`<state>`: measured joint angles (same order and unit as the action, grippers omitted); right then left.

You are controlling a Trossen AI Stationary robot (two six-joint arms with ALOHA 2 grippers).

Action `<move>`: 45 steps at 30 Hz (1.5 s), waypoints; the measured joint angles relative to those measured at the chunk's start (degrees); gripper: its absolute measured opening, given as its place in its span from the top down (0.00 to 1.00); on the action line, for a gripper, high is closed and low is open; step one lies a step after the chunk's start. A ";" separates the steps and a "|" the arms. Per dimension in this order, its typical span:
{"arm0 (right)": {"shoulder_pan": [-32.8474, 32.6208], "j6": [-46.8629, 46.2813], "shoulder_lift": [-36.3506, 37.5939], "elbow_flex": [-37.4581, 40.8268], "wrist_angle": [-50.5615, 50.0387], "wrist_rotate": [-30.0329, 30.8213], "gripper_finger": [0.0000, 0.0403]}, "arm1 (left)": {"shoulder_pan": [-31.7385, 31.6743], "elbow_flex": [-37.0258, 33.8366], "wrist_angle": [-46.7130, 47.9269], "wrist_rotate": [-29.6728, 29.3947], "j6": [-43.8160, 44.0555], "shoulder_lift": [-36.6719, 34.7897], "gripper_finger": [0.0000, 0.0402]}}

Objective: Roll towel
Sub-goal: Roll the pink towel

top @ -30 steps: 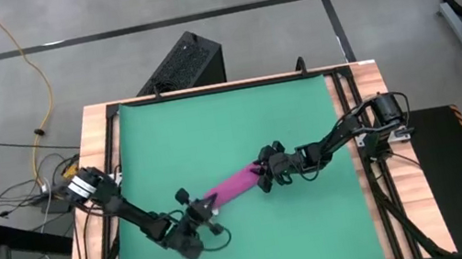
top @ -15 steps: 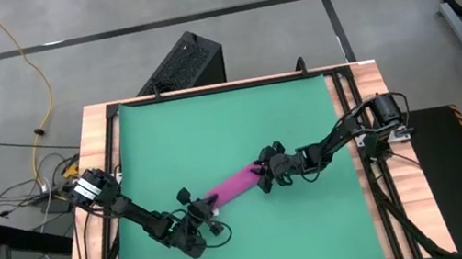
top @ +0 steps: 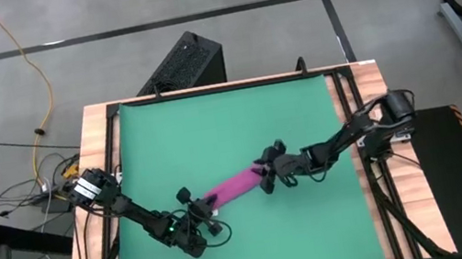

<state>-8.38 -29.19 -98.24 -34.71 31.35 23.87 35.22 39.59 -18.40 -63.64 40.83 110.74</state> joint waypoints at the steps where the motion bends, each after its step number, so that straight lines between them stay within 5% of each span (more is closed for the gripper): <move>1: -0.52 0.82 1.34 -0.06 -0.28 1.72 0.59 | -0.01 0.00 0.04 0.14 -0.76 0.00 1.00; 7: -3.79 11.16 6.06 -0.10 3.55 8.43 0.59 | -1.95 0.00 -0.77 5.44 -8.82 -0.15 1.00; 14: -3.91 19.02 -2.12 -0.21 20.14 3.63 0.59 | -7.18 0.12 -2.36 14.40 -19.40 -0.28 1.00; 22: -4.48 14.86 -10.16 -0.27 25.06 3.12 0.59 | -9.02 0.11 -3.63 16.88 -24.00 -0.43 1.00; 39: -5.72 2.95 -17.09 -0.56 19.29 6.14 0.59 | -9.33 -0.15 -1.98 18.92 -30.50 -3.55 1.00; 45: -6.27 2.38 -17.00 -0.58 18.52 6.68 0.59 | -8.86 -0.26 -2.34 13.74 -26.09 -10.36 1.00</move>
<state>-14.66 -26.81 -115.24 -35.29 49.86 30.55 26.36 39.33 -20.75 -49.90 14.74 100.38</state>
